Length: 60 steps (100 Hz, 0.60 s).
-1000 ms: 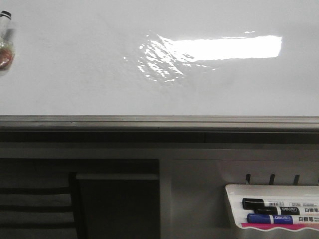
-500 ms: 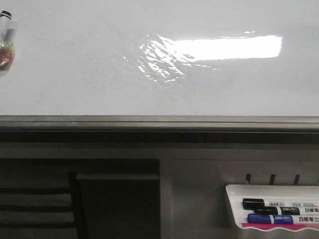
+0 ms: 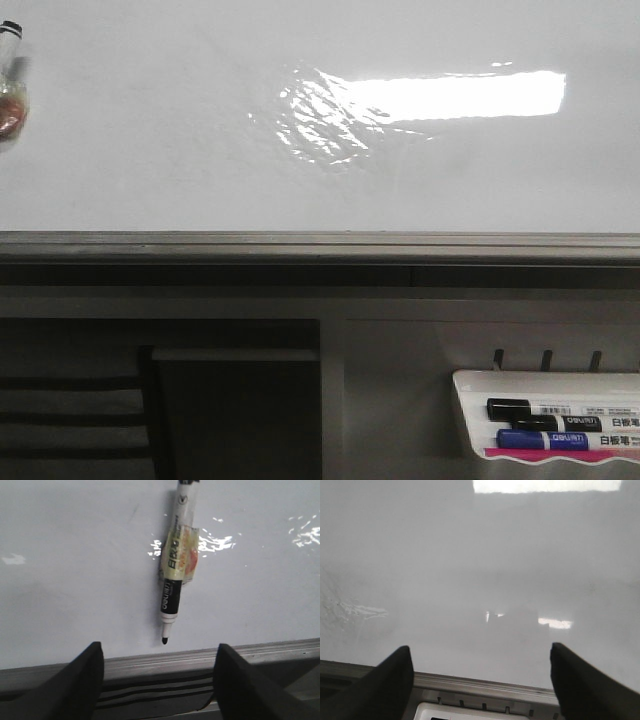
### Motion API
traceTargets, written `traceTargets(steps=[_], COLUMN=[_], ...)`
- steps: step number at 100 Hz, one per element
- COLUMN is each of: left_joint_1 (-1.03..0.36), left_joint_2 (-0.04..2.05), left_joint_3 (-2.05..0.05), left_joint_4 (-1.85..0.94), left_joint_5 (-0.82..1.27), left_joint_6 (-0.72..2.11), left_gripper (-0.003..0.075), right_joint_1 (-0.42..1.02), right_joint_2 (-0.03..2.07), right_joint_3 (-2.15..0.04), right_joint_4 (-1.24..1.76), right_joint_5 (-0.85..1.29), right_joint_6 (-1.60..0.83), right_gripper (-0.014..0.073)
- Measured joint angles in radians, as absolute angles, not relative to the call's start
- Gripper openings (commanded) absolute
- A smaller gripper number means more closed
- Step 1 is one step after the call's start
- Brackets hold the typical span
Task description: Write number 7 on whiteboard
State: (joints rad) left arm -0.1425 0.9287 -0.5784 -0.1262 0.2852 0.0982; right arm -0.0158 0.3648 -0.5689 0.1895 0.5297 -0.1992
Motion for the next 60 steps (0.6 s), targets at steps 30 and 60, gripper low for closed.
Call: traceTargets(steps=[30,60], left_joint_1=[-0.171,-0.171], left_joint_2=[1.159,1.273], left_joint_3=[-0.578,-0.578], left_joint_4=[-0.130,-0.118], left_joint_5=[0.025,-0.092], left_joint_6=[0.100,0.100], left_gripper=[0.0416,0.0261], right_joint_1=[-0.016,-0.016], right_joint_2=[0.365,0.365], right_joint_3=[-0.569,-0.569], right_joint_4=[0.190,0.190], right_joint_5=[0.530,0.530], right_joint_6=[-0.199,-0.199], right_gripper=[0.0512,0.0512])
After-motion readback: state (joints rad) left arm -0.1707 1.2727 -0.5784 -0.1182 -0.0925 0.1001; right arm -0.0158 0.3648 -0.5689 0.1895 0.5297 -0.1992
